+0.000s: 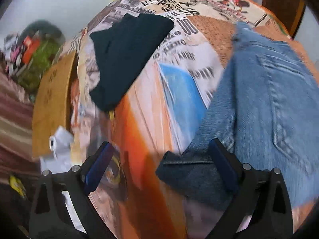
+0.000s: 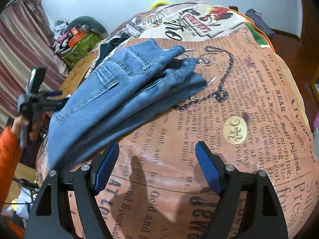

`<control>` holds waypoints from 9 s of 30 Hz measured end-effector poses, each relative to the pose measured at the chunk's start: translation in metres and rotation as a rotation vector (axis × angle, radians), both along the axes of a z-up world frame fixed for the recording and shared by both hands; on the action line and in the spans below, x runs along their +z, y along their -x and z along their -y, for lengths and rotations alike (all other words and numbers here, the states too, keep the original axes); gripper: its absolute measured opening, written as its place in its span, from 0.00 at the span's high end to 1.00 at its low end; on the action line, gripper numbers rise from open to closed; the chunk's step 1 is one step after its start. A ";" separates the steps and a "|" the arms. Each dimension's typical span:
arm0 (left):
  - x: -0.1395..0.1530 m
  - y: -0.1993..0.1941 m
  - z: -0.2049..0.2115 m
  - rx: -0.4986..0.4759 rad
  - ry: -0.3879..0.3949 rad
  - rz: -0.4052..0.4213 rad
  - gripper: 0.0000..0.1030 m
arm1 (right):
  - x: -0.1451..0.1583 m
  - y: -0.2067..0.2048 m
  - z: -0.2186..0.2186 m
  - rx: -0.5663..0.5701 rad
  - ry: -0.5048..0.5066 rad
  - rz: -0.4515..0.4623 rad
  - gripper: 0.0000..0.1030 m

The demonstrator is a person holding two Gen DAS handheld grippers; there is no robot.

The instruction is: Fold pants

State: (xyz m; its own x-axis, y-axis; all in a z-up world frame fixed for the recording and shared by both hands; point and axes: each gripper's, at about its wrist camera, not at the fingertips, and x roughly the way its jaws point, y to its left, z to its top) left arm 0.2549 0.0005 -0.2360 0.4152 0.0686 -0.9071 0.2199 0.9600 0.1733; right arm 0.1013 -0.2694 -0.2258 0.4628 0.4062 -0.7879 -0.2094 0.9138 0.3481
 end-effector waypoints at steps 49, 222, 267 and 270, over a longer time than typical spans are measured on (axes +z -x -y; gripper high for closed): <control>0.006 -0.130 0.123 -0.103 0.240 0.011 0.65 | -0.022 -0.180 -0.035 0.103 0.118 -0.004 0.80; 0.264 0.200 -0.080 0.123 0.317 1.004 0.36 | 0.250 0.052 -0.220 0.200 -0.067 0.876 0.45; 0.227 0.219 -0.079 0.212 0.324 0.943 0.00 | 0.225 0.074 -0.207 0.058 0.017 0.817 0.00; 0.227 0.220 -0.079 0.211 0.323 0.943 0.00 | 0.227 0.073 -0.208 0.054 0.016 0.815 0.00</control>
State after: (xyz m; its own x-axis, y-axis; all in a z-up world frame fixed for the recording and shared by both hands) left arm 0.0353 0.0795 -0.0089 0.9782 0.0331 -0.2051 -0.0517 0.9950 -0.0858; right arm 0.0282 -0.0615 0.0007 0.8730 0.4360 -0.2188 -0.4352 0.8987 0.0542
